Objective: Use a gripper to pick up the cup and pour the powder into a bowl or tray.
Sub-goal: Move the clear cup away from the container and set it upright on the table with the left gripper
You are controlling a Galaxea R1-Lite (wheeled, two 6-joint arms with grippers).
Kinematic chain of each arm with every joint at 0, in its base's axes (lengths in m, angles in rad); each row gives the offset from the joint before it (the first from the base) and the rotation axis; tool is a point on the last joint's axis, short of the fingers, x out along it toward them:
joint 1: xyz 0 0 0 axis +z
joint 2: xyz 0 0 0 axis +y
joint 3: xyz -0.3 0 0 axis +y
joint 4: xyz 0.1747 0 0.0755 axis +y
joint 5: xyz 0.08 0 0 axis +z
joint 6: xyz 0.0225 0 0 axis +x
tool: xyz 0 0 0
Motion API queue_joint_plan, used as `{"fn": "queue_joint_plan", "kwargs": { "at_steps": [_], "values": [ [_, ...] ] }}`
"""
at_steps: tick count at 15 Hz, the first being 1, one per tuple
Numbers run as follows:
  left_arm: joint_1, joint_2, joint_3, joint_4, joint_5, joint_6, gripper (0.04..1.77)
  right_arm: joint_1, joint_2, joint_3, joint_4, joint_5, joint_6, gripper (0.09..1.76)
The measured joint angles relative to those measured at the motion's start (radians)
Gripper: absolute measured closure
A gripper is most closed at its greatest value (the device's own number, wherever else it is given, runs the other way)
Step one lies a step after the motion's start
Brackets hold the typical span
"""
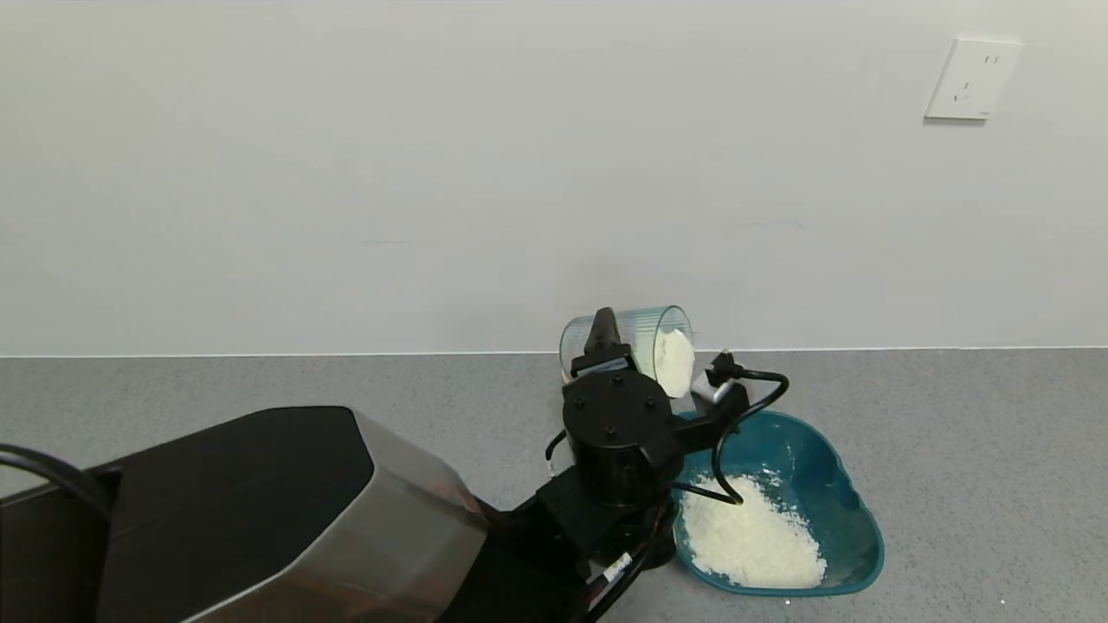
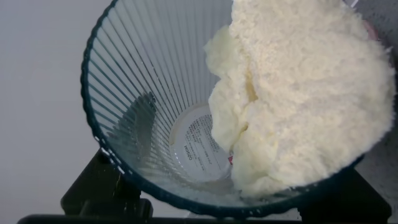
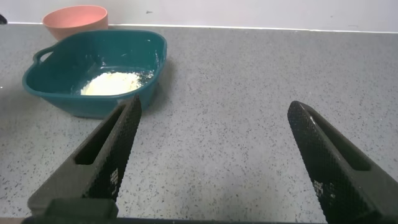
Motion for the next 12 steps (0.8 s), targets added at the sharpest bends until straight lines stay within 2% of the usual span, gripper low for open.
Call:
{"fn": "queue_joint_plan", "kwargs": {
  "at_steps": [7,10,12],
  "values": [
    [0.043,-0.062,0.052,-0.008,0.033,-0.234,0.52,0.0,0.0,0.0,0.0,0.0,0.0,0.14],
    [0.069,-0.085,0.059,-0.07,0.093,-0.265,0.52,0.0,0.0,0.0,0.0,0.0,0.0,0.14],
    [0.091,-0.1,0.071,-0.124,0.108,-0.266,0.52,0.0,0.0,0.0,0.0,0.001,0.0,0.14]
  ]
}}
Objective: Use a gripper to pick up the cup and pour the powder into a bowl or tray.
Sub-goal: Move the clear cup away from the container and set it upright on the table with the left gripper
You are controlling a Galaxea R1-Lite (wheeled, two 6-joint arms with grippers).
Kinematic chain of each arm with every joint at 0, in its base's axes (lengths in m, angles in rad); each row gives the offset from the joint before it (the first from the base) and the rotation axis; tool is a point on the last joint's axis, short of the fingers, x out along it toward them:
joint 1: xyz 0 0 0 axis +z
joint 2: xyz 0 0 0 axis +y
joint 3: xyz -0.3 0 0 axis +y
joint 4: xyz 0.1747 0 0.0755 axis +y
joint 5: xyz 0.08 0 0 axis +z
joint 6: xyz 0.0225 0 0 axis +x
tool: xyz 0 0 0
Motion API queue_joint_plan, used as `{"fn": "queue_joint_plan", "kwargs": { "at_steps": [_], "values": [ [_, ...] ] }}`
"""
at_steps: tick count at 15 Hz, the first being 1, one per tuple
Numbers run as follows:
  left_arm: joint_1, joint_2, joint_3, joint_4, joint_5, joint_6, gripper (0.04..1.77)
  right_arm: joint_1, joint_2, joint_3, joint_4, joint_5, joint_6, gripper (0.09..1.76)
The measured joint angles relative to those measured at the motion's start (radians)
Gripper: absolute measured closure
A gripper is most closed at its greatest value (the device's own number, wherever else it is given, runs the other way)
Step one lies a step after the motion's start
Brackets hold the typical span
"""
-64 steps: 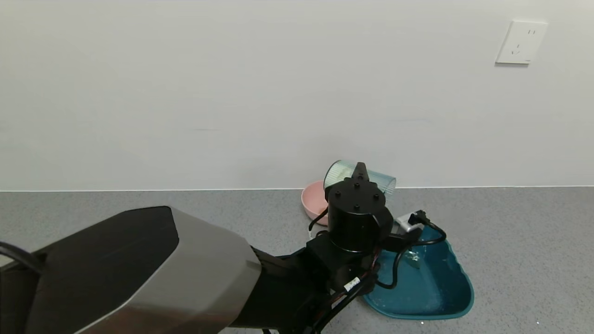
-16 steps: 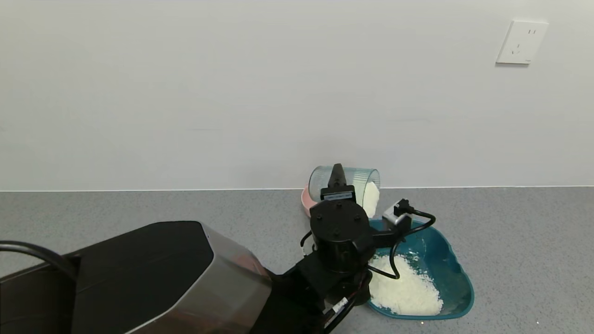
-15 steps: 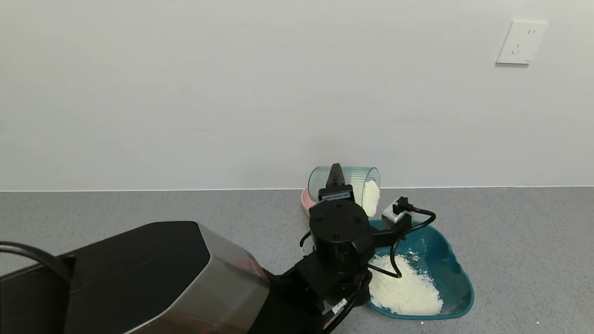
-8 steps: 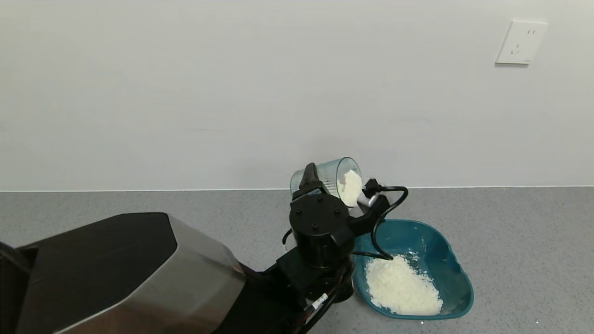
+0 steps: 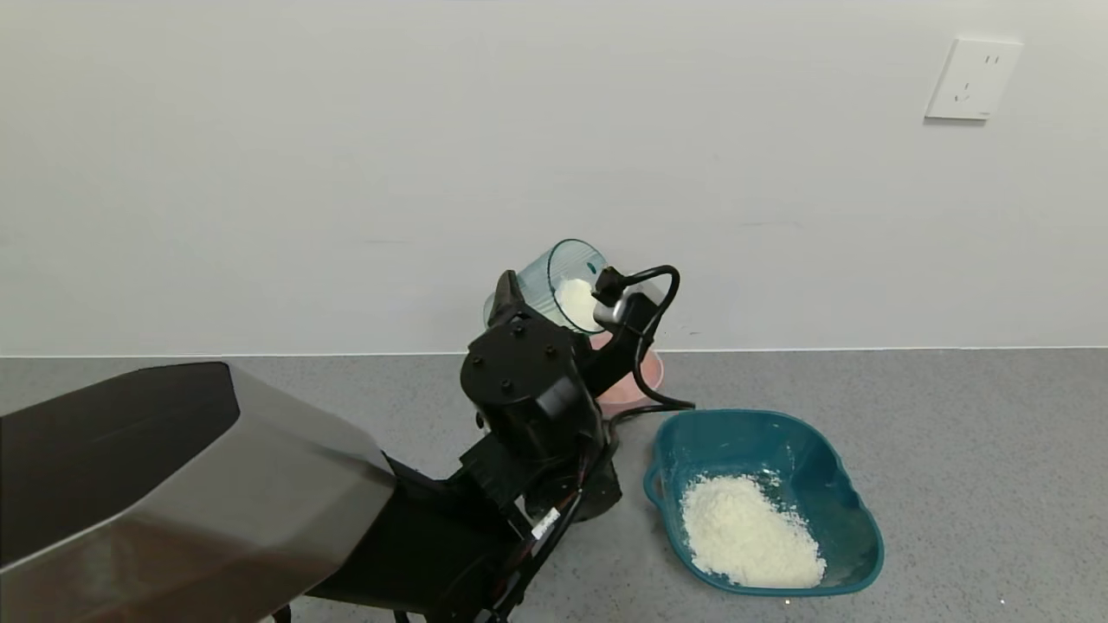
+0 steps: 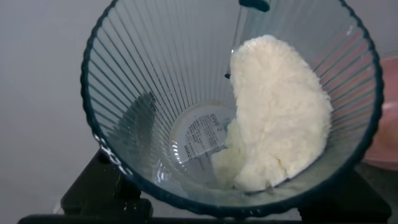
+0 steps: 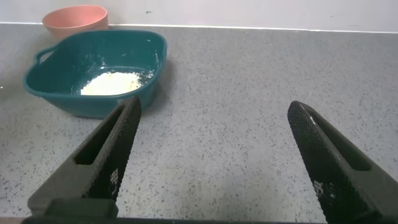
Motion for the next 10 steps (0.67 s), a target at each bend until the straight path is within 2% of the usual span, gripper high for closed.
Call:
{"fn": "queue_joint_plan", "kwargs": {
  "at_steps": [3,10],
  "values": [
    [0.049,-0.028,0.035,-0.038,0.009,-0.044,0.52,0.0,0.0,0.0,0.0,-0.001,0.0,0.14],
    [0.164,-0.101,0.147,-0.038,0.003,-0.345,0.52,0.0,0.0,0.0,0.0,0.0,0.0,0.14]
  ]
}}
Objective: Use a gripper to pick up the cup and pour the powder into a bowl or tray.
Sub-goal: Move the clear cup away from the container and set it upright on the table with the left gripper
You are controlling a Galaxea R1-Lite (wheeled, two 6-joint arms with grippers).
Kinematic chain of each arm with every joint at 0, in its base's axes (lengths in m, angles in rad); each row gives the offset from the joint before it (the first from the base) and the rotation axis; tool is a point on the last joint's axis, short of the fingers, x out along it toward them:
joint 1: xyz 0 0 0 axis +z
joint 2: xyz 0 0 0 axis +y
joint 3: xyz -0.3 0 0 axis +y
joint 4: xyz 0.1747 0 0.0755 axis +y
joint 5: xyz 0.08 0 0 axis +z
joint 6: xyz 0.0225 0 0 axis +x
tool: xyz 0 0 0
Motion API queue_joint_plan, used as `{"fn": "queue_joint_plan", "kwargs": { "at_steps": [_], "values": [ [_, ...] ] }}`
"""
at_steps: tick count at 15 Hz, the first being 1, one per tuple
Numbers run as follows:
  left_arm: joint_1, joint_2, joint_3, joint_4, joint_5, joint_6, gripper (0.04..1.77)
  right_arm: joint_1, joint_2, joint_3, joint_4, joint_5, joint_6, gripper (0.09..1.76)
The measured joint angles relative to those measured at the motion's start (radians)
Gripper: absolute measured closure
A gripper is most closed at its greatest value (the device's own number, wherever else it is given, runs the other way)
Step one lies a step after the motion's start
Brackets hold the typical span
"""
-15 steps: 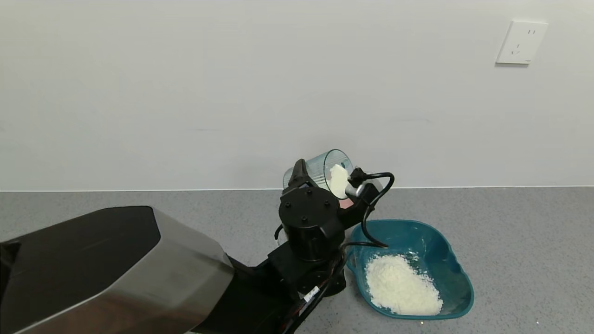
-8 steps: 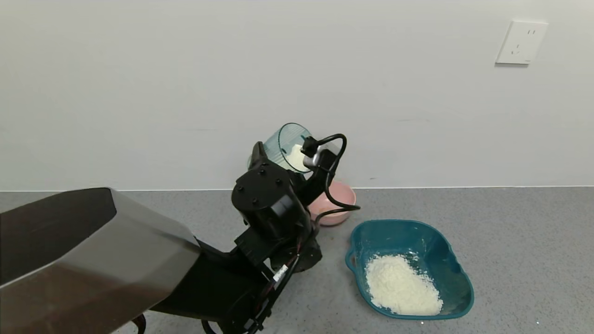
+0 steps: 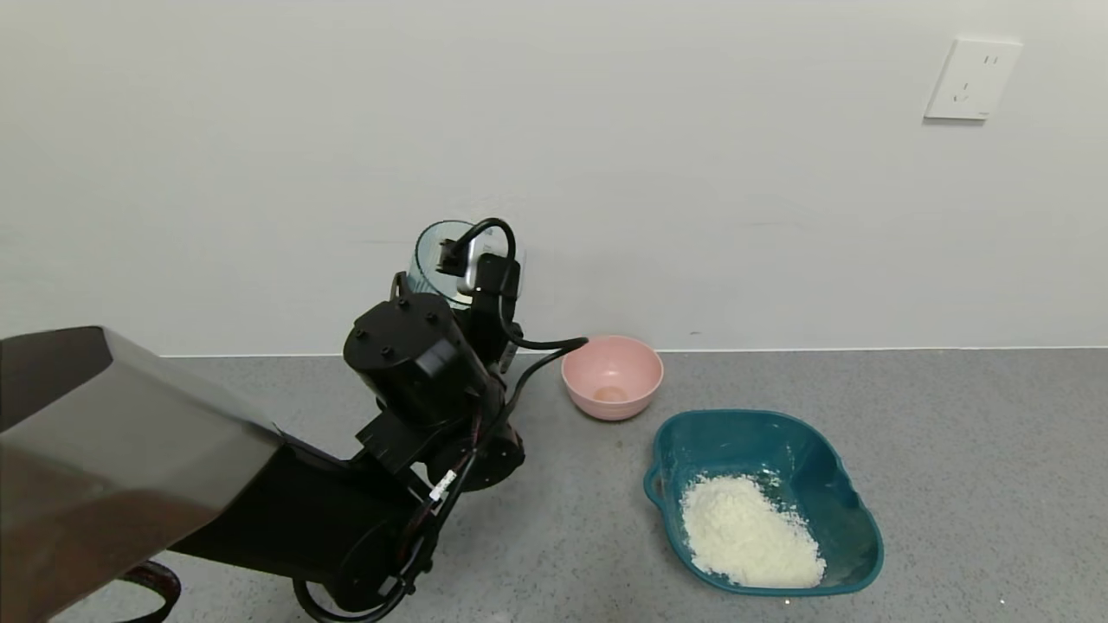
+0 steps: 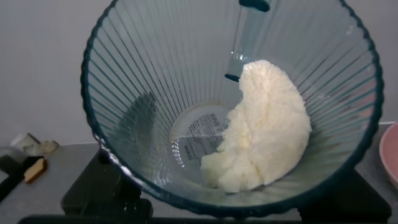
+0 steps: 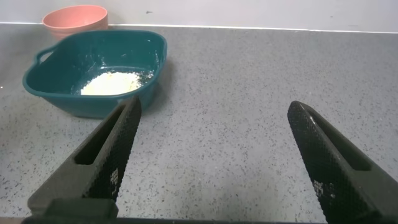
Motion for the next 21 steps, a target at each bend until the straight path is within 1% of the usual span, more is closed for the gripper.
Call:
{"fn": "queue_joint_plan", "kwargs": {
  "at_steps": [5,6,8,11,15,16,21],
  "values": [
    [0.088,-0.021,0.085,0.017,-0.016,-0.229,0.52,0.0,0.0,0.0,0.0,0.0,0.0,0.14],
    [0.108,-0.021,0.104,0.019,-0.03,-0.27,0.52,0.0,0.0,0.0,0.0,0.0,0.0,0.14],
    [0.143,-0.02,0.149,0.027,-0.093,-0.343,0.52,0.0,0.0,0.0,0.0,0.0,0.0,0.14],
    [0.185,-0.019,0.209,0.064,-0.196,-0.483,0.52,0.0,0.0,0.0,0.0,0.0,0.0,0.14],
    [0.219,0.002,0.235,0.127,-0.264,-0.648,0.52,0.0,0.0,0.0,0.0,0.0,0.0,0.14],
    [0.226,0.01,0.238,0.134,-0.282,-0.667,0.52,0.0,0.0,0.0,0.0,0.0,0.0,0.14],
    [0.231,0.052,0.283,0.138,-0.374,-0.689,0.52,0.0,0.0,0.0,0.0,0.0,0.0,0.14]
  ]
}}
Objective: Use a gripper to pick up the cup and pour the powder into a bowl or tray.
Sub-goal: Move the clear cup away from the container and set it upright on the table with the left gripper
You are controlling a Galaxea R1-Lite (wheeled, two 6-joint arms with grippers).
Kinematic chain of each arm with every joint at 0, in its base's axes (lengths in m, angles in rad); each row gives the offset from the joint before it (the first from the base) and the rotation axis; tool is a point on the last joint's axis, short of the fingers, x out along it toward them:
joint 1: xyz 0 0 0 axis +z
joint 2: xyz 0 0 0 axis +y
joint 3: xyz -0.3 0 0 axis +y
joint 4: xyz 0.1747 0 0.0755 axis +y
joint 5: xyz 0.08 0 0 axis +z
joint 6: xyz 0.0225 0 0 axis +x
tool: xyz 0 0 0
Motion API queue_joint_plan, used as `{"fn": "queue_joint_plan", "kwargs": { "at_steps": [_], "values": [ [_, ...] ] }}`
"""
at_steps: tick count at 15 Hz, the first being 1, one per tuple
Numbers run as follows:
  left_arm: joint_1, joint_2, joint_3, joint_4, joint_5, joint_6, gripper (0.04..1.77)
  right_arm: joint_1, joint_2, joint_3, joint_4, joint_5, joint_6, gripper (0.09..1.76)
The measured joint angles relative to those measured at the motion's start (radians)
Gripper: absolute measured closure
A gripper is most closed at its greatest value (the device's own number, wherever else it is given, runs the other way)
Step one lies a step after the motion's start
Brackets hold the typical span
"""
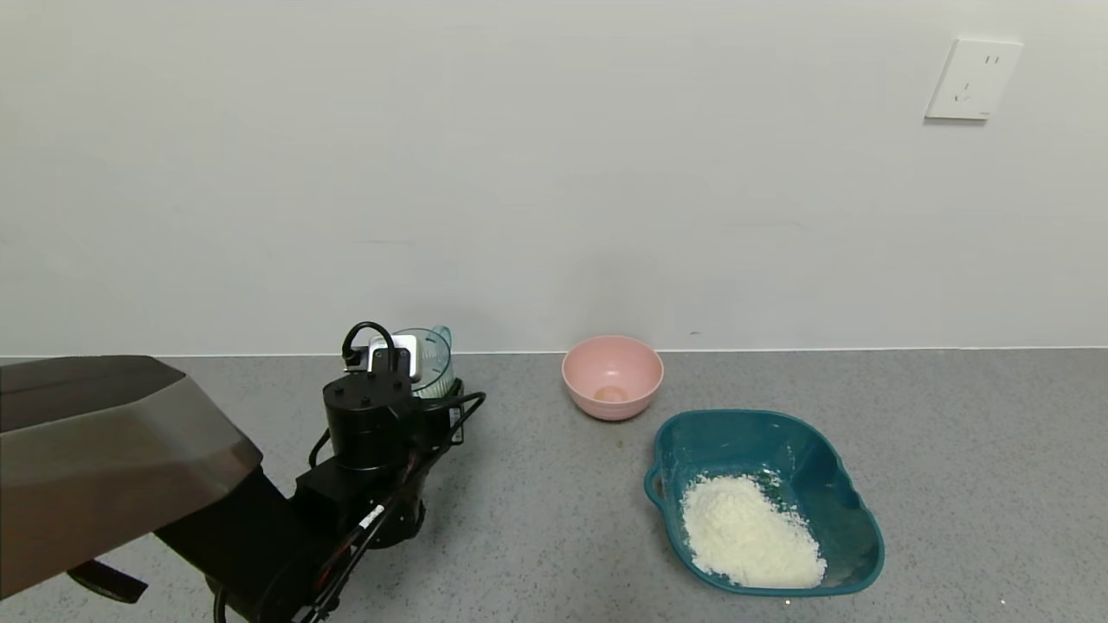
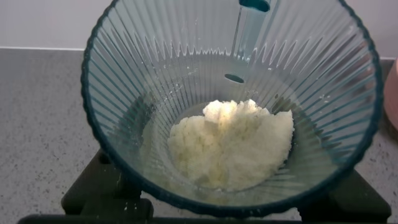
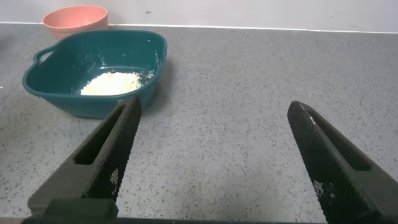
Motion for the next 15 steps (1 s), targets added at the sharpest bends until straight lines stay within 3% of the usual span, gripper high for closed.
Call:
{"fn": "queue_joint_plan", "kwargs": {
  "at_steps": [3,11,15],
  "values": [
    [0.0,0.029,0.021,0.001,-0.037,-0.016,0.52,0.0,0.0,0.0,0.0,0.0,0.0,0.14],
    [-0.002,0.119,0.006,0.003,-0.043,-0.018,0.52,0.0,0.0,0.0,0.0,0.0,0.0,0.14],
    [-0.004,0.151,-0.003,0.011,-0.074,-0.044,0.52,0.0,0.0,0.0,0.0,0.0,0.0,0.14]
  ]
}}
